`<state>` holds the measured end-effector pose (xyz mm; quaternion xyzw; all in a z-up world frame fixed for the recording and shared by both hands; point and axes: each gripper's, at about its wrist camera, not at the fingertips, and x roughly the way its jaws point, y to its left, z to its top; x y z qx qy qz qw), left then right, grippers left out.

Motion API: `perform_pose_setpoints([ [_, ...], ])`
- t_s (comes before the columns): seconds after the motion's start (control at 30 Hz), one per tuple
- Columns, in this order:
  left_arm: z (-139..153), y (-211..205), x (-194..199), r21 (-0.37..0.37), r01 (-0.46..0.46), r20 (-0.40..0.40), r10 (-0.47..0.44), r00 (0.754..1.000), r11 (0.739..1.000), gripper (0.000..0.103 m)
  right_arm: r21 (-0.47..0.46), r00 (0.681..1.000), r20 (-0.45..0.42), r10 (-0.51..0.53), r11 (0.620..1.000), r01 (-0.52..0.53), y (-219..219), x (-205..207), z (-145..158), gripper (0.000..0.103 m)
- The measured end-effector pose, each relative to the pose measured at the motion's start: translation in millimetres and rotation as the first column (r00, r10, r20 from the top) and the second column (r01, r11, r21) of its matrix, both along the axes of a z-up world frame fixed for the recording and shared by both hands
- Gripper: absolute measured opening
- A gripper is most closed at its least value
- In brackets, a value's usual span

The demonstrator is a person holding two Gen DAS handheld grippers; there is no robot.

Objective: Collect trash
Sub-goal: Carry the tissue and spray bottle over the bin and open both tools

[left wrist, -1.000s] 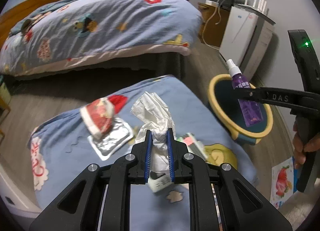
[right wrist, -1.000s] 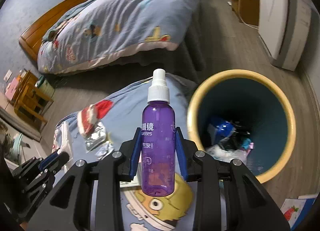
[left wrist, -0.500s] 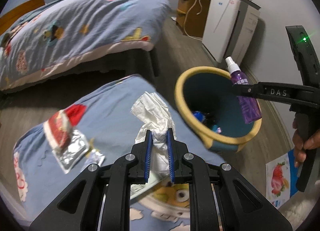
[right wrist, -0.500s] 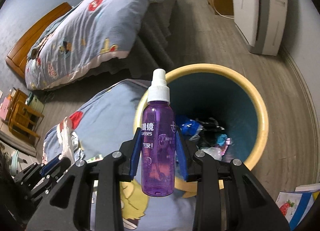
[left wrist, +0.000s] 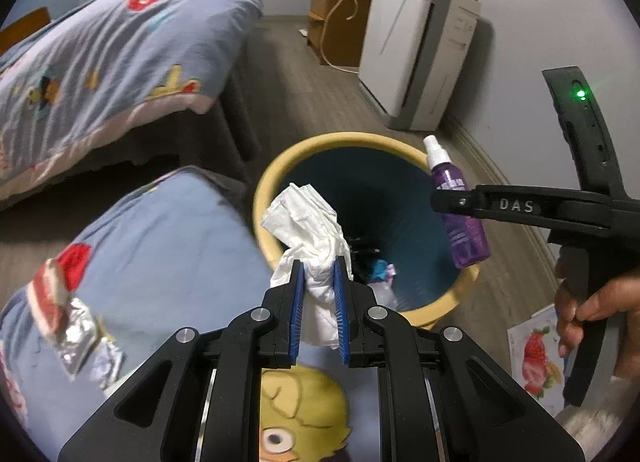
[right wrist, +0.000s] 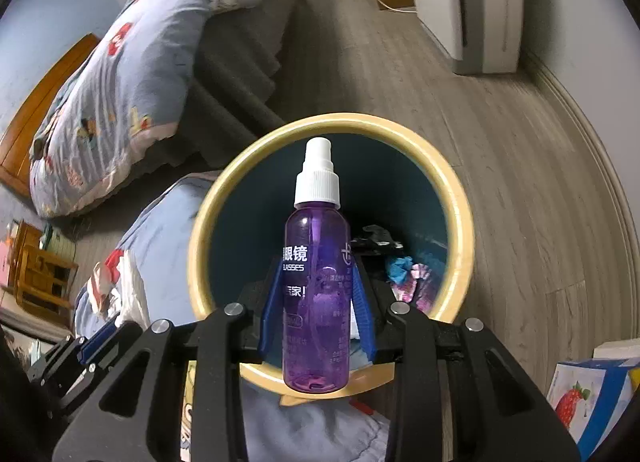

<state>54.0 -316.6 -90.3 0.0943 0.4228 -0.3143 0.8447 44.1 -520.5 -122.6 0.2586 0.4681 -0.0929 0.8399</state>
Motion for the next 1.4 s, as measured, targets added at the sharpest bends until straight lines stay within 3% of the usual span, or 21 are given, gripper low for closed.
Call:
perform_pose_setpoints([
  [0.4,-19.8,-41.1,-2.4,0.02,0.102,-0.028,-0.102,0.994,0.995,0.016,0.069,0.993,-0.052,-0.105,0.992,0.108,-26.2,-2.9,-25.2,0.032],
  [0.63,-30.1,-44.4,1.3,0.039,0.092,-0.031,-0.091,0.995,0.995,0.016,0.07,0.997,0.009,-0.077,0.995,0.076,-17.6,1.9,-14.5,0.032],
  [0.77,-27.0,-40.3,4.0,0.037,0.053,0.008,-0.053,0.999,0.998,0.021,0.044,0.996,0.065,-0.064,0.997,0.061,-12.6,2.3,-2.0,0.033],
  [0.87,-21.1,-34.2,5.0,0.026,0.015,0.039,-0.016,0.999,1.0,0.03,0.02,0.991,0.112,-0.076,0.997,0.075,-10.2,0.9,11.1,0.045],
  [0.93,-16.7,-29.8,5.3,0.021,-0.007,0.062,0.006,0.998,1.0,0.05,-0.005,0.985,0.149,-0.085,0.996,0.086,-8.0,-0.1,20.4,0.06],
  [1.17,-2.3,-18.0,1.6,0.004,-0.028,0.083,0.028,0.996,1.0,0.059,-0.04,0.986,0.145,-0.084,0.995,0.09,-0.3,2.2,33.2,0.076],
  [1.2,-0.9,-16.4,0.9,0.005,-0.031,0.086,0.031,0.996,1.0,0.065,-0.041,0.986,0.144,-0.085,0.995,0.092,0.5,1.8,34.8,0.081],
  [1.23,1.2,-14.1,0.1,0.005,-0.036,0.093,0.036,0.995,0.999,0.078,-0.042,0.986,0.143,-0.087,0.995,0.094,1.4,1.4,36.9,0.086],
  [1.33,7.1,-3.8,-2.4,-0.002,-0.047,0.113,0.047,0.993,0.999,0.085,-0.034,0.984,0.154,-0.089,0.995,0.095,5.4,-0.6,44.1,0.097],
  [1.4,9.5,1.2,-2.0,0.001,-0.057,0.111,0.057,0.992,0.998,0.089,-0.037,0.983,0.162,-0.082,0.995,0.089,9.6,-1.0,49.6,0.097],
])
